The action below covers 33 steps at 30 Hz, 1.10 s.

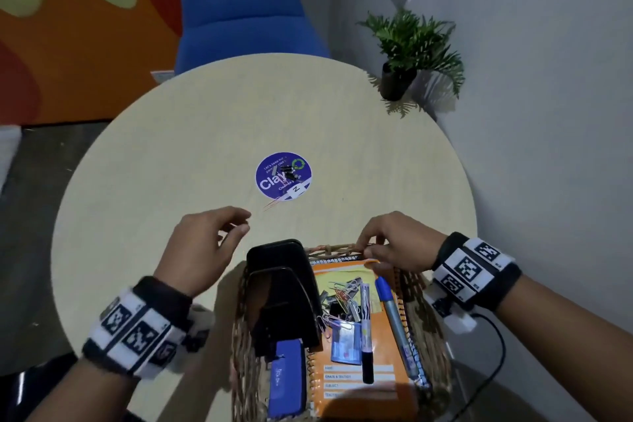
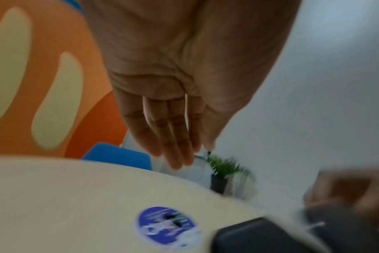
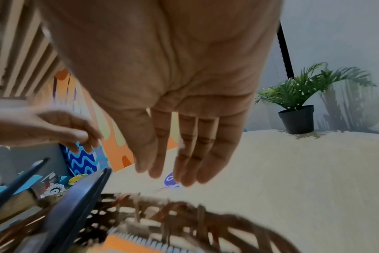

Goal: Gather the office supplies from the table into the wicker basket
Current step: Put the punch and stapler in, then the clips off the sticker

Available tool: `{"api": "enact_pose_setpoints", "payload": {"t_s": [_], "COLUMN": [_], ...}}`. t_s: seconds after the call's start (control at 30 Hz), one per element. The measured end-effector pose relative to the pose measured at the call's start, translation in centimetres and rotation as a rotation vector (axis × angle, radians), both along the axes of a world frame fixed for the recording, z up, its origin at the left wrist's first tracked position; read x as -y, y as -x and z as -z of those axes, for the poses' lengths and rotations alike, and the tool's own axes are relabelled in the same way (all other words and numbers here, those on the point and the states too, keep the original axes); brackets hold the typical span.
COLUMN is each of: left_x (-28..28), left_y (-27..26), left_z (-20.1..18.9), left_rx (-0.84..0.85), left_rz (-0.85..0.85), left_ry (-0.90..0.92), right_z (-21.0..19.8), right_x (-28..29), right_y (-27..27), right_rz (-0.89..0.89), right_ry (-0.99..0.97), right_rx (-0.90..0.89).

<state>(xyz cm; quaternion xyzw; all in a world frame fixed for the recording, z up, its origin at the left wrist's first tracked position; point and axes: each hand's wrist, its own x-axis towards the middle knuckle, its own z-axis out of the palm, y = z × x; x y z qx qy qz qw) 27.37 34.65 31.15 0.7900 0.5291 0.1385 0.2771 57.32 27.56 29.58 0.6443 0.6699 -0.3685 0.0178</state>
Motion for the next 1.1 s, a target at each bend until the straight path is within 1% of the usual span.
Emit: {"api": "enact_pose_setpoints", "payload": {"t_s": [0.07, 0.1, 0.2, 0.3, 0.33, 0.4, 0.5, 0.57, 0.73, 0.87, 0.97, 1.1], "left_x": [-3.6, -5.3, -9.0, -10.9, -11.4, -12.1, -12.3, -12.0, -11.7, -11.3, -10.6, -10.1], "left_y": [0.3, 0.3, -0.6, -2.2, -2.7, -3.7, -4.9, -5.5, -5.9, -5.8, -5.1, -3.8], "left_z": [2.1, 3.3, 6.5, 9.2, 9.8, 10.9, 12.0, 12.7, 13.7, 13.4, 12.8, 11.9], "left_rx": [-0.27, -0.346, -0.411, -0.5, -0.498, -0.435, -0.285, -0.24, -0.247, -0.3, -0.319, -0.216], "left_rz": [0.04, 0.044, 0.035, 0.096, 0.113, 0.121, 0.051, 0.01, -0.005, 0.029, 0.016, -0.038], "left_ry": [-0.026, -0.013, 0.079, 0.167, 0.186, 0.21, 0.215, 0.217, 0.22, 0.234, 0.269, 0.299], "right_z": [0.0, 0.2, 1.8, 4.1, 4.8, 5.8, 6.9, 7.8, 9.7, 10.7, 11.0, 10.6], "right_x": [-2.4, -3.7, -8.0, -12.3, -13.6, -15.8, -18.2, -19.3, -20.1, -20.3, -20.5, -20.7], "right_y": [0.2, 0.4, 1.1, 1.7, 1.9, 2.5, 3.7, 4.6, 6.3, 6.9, 7.3, 7.9], "right_rz": [0.003, -0.002, -0.024, -0.007, 0.0, 0.007, 0.022, 0.033, 0.044, 0.04, 0.066, 0.042], "right_ry": [-0.05, -0.068, -0.079, -0.034, -0.027, -0.06, -0.138, -0.15, -0.199, -0.22, -0.213, -0.197], "right_rx": [0.025, 0.041, 0.112, 0.162, 0.175, 0.189, 0.177, 0.166, 0.2, 0.204, 0.211, 0.259]}}
